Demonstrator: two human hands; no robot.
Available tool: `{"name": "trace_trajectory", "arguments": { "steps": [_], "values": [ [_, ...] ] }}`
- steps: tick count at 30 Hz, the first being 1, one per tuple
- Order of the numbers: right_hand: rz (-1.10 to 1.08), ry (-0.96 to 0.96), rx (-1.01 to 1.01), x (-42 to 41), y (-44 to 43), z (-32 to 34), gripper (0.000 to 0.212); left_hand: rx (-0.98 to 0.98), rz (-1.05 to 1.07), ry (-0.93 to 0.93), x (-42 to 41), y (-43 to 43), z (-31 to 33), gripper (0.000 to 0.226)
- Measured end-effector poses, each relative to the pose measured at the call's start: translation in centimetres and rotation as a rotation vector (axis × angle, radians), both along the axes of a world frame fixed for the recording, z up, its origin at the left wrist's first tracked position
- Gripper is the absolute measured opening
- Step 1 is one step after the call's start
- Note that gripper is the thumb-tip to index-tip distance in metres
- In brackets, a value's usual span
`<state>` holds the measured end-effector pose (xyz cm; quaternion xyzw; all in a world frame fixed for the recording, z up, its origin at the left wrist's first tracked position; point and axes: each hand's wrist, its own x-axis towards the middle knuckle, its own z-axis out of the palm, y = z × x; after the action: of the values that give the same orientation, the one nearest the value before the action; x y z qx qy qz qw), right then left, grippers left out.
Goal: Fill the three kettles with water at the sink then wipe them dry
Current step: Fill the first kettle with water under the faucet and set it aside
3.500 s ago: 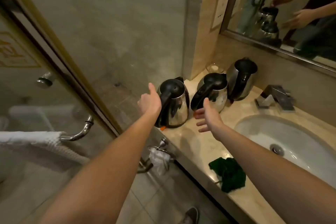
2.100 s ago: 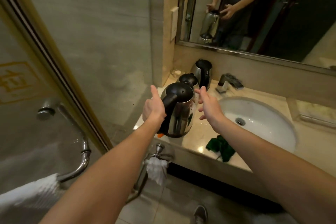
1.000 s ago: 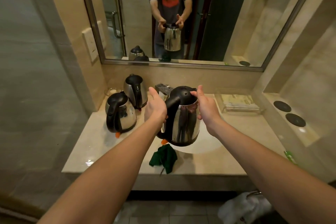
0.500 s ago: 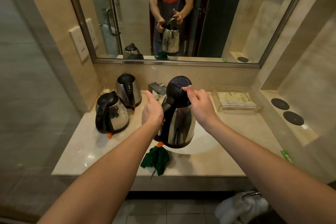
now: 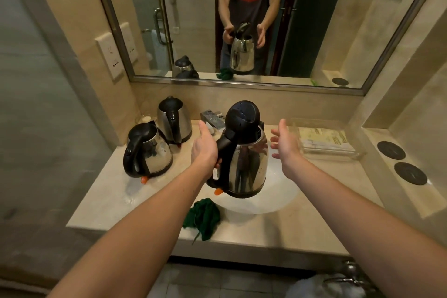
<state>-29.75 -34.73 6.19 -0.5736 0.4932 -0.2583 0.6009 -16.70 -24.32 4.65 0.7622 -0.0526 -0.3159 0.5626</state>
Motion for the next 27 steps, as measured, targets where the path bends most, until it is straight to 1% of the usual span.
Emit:
{"name": "trace_trajectory", "arguments": {
  "steps": [4,8,10,13,15,17,19,20,21,22,23,24,25,26,27],
  "values": [
    [0.126,-0.019,0.086,0.2,-1.7,-0.4,0.070,-0.017,0.049,0.042,-0.5,-0.8,-0.8,0.079],
    [0.175,-0.052,0.097,0.7,-3.6,-0.9,0.069,-0.047,0.074,0.088,-1.1,-1.3,-1.5,0.081],
    [0.189,-0.059,0.119,1.1,-4.4,-1.2,0.065,-0.058,0.073,0.144,-1.1,-1.4,-1.8,0.090],
    [0.232,-0.069,0.183,1.9,-4.5,-1.7,0.061,-0.069,0.018,0.233,-0.7,-1.4,-2.6,0.103],
    [0.260,-0.063,0.194,2.6,-4.7,-2.2,0.062,-0.062,-0.014,0.283,-0.1,-1.4,-3.0,0.105],
    [0.248,-0.038,0.173,3.5,-5.1,-2.9,0.055,-0.054,-0.027,0.312,0.8,-1.7,-3.6,0.107],
    [0.248,-0.009,0.146,4.4,-5.4,-2.9,0.047,-0.041,0.005,0.319,1.8,-2.2,-4.4,0.109],
    [0.268,0.000,0.150,4.9,-5.5,-3.2,0.046,-0.038,0.033,0.311,2.3,-2.5,-4.8,0.111],
    [0.296,0.013,0.158,5.5,-5.3,-3.1,0.051,-0.028,0.061,0.292,2.9,-2.9,-5.2,0.113],
    [0.317,0.030,0.155,5.9,-5.3,-3.2,0.064,-0.013,0.071,0.271,3.3,-3.3,-5.5,0.115],
    [0.321,0.045,0.152,6.3,-5.5,-3.8,0.085,-0.002,0.074,0.268,3.8,-3.7,-6.0,0.114],
    [0.334,0.067,0.156,6.8,-6.1,-4.6,0.104,-0.003,0.071,0.255,4.2,-4.0,-6.2,0.109],
    [0.345,0.089,0.147,7.0,-6.1,-4.5,0.110,-0.007,0.070,0.247,4.7,-4.2,-6.4,0.101],
    [0.340,0.089,0.140,7.3,-5.9,-4.1,0.101,-0.011,0.058,0.242,5.1,-4.4,-6.5,0.096],
    [0.330,0.086,0.126,7.6,-5.9,-3.9,0.086,-0.006,0.037,0.260,5.7,-4.6,-7.0,0.101]
  ]
}}
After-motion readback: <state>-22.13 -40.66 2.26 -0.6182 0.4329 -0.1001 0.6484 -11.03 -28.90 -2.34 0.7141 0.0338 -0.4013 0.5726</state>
